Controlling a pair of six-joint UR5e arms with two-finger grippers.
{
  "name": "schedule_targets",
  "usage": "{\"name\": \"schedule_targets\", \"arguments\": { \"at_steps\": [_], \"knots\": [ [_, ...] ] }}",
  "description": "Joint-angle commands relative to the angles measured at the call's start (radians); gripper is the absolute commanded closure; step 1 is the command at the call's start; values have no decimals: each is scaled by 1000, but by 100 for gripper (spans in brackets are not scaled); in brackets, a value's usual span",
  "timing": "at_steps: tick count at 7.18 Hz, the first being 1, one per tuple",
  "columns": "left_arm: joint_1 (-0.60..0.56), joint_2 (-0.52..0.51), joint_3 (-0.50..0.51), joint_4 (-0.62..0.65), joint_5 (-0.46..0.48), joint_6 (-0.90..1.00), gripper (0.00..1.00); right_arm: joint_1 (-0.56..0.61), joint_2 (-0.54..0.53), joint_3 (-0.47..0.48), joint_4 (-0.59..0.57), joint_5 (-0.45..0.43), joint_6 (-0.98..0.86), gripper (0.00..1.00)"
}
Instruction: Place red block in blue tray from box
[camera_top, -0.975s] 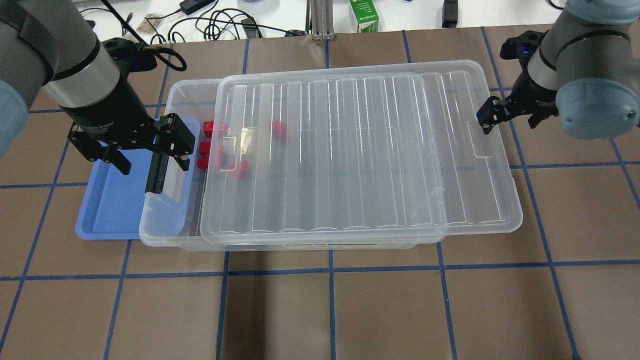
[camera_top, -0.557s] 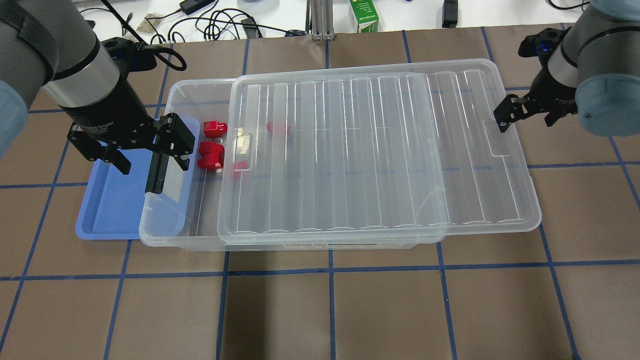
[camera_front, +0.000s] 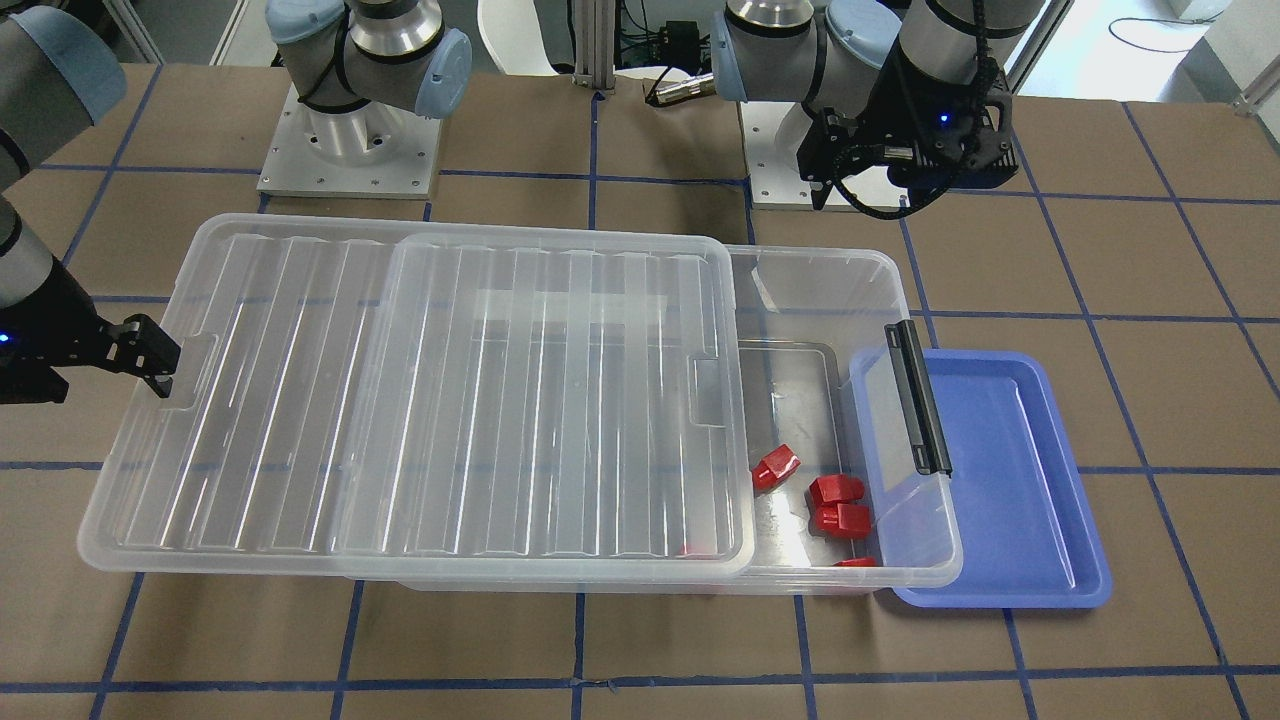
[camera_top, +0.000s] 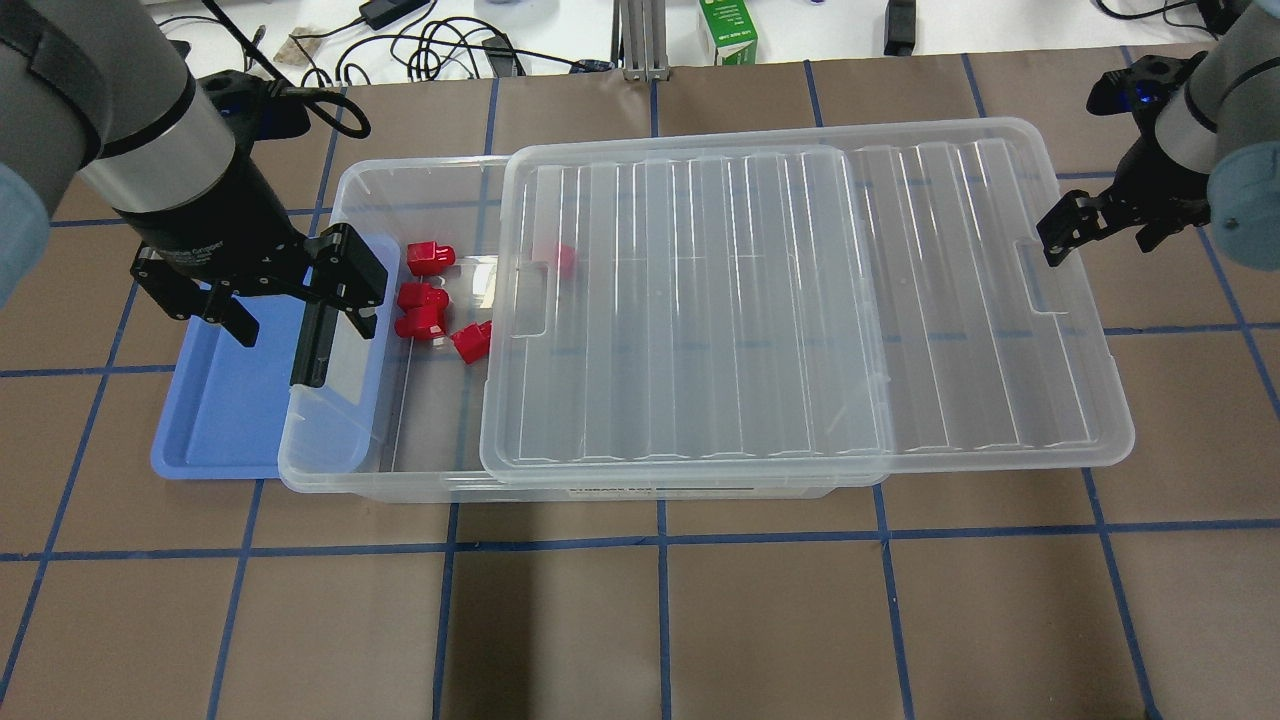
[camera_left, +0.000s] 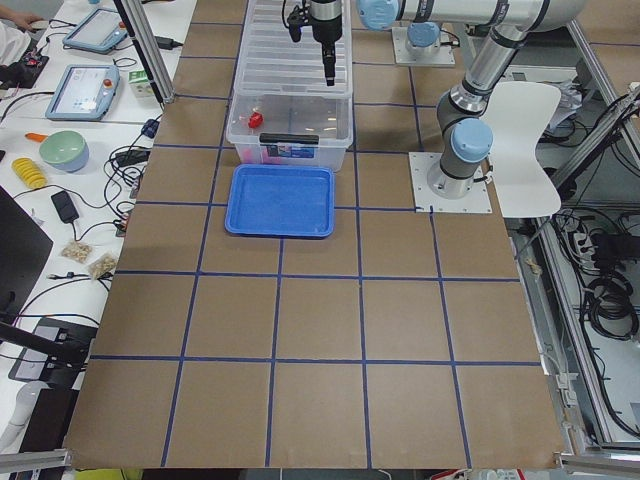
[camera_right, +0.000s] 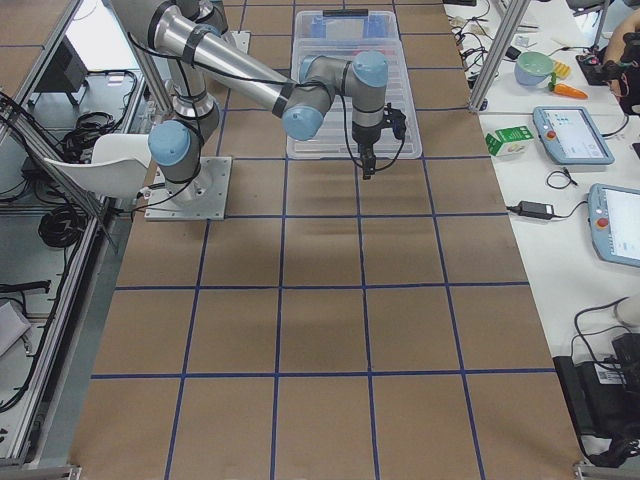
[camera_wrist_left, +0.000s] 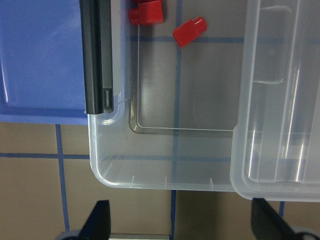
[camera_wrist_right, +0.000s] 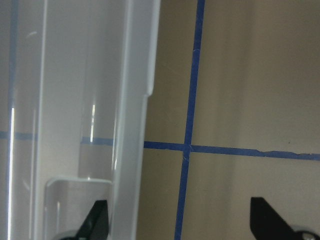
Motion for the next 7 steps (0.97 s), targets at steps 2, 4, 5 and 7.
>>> {"name": "schedule_targets", "arguments": {
  "at_steps": [2, 4, 5, 7],
  "knots": [
    [-2, 13, -2, -25, -1, -2, 0, -73, -2, -2, 1, 2, -58, 0],
    [17, -13, -5, 1, -2, 23, 0, -76, -5, 0, -1, 1, -60, 0],
    [17, -41, -5, 18, -2, 169, 0, -91, -5, 0, -1, 1, -60, 0],
    [17, -96, -6, 44, -2, 355, 0, -118, -9, 1, 2, 5, -84, 0]
  ]
}}
